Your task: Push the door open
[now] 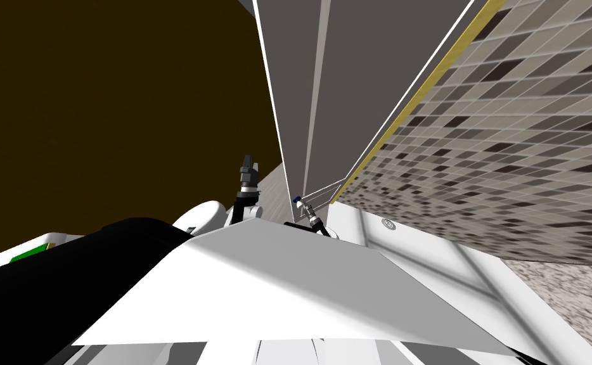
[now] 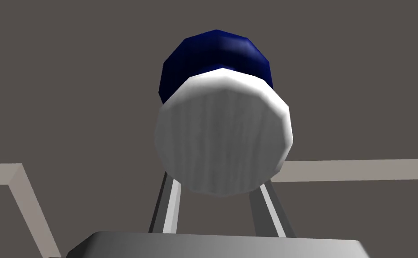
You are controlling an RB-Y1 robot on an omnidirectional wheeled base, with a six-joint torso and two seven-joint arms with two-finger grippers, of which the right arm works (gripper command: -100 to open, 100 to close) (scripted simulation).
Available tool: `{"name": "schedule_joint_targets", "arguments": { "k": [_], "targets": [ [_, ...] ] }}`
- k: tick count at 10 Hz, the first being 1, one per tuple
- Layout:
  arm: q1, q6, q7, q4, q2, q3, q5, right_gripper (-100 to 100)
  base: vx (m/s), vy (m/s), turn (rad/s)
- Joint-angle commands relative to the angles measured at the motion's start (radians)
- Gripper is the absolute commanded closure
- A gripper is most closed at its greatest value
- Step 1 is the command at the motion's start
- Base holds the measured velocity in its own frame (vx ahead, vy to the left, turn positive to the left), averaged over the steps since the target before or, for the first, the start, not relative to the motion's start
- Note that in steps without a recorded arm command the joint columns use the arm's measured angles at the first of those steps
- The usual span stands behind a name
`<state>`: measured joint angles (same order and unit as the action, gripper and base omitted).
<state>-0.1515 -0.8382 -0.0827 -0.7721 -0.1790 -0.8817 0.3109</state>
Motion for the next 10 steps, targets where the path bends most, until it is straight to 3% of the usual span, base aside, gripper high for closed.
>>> {"name": "schedule_joint_targets", "arguments": {
  "k": [1,10],
  "targets": [
    [-0.009,-0.007,-0.05,-0.004,0.01,-0.007,0.023,100,0.042,0.061,-0.066],
    [-0.02,-0.005,-0.235,0.006,0.023,-0.029,0.085,100,0.028,0.039,-0.024]
  ]
}}
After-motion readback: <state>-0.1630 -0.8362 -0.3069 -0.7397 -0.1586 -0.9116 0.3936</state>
